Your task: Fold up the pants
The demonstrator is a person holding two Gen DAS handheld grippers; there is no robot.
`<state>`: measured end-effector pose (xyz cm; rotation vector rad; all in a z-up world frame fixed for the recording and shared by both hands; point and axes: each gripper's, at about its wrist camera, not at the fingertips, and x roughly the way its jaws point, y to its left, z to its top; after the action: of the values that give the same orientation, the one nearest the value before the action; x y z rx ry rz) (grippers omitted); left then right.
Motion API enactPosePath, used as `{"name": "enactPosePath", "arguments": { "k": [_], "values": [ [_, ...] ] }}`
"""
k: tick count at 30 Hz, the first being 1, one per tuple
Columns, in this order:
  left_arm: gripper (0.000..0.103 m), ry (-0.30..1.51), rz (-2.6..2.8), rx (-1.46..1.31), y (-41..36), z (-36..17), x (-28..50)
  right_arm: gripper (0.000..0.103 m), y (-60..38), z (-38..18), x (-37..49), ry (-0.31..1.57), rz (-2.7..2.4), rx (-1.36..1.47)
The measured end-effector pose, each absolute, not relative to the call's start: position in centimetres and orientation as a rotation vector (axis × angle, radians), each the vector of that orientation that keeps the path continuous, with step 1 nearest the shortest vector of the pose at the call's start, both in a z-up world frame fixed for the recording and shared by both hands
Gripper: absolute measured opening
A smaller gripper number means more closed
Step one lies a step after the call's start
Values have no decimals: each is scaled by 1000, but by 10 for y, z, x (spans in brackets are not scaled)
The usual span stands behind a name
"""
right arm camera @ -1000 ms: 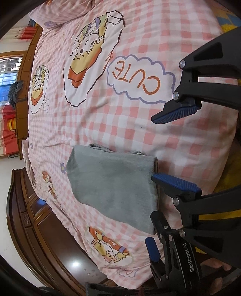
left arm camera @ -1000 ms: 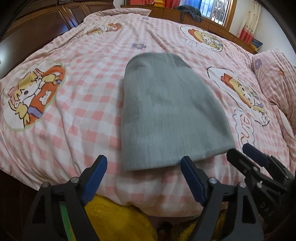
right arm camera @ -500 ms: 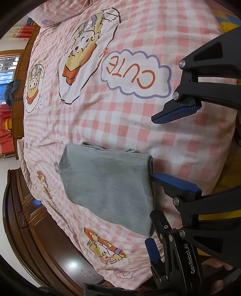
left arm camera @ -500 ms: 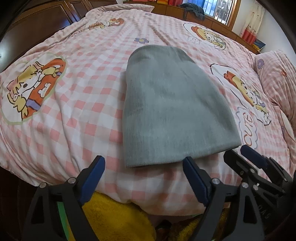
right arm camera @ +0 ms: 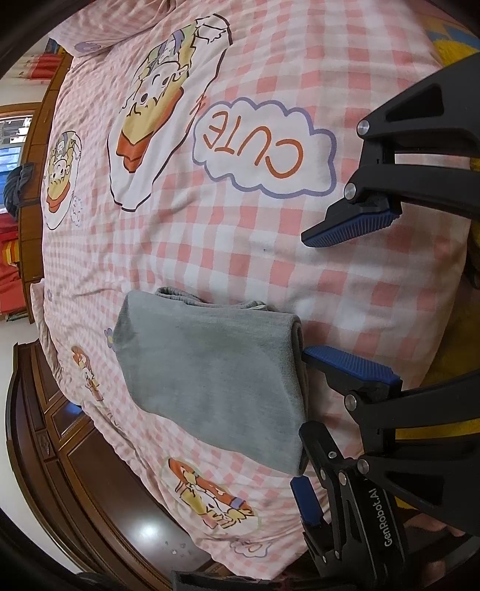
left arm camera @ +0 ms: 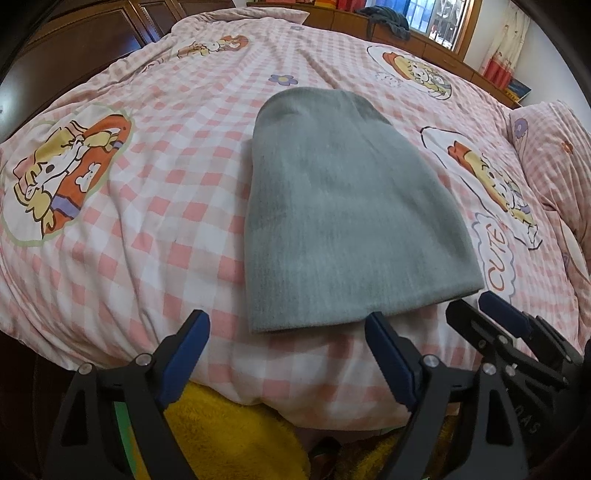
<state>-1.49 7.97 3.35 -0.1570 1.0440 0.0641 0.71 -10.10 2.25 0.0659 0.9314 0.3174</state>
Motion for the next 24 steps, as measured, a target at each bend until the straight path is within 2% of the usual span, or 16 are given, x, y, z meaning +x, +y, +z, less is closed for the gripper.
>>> {"name": "enactPosePath", "arguments": {
  "k": [24],
  "values": [
    [89,1054,65,-158,77,31,-15,56,-101,21,8,935,317,73]
  ]
}}
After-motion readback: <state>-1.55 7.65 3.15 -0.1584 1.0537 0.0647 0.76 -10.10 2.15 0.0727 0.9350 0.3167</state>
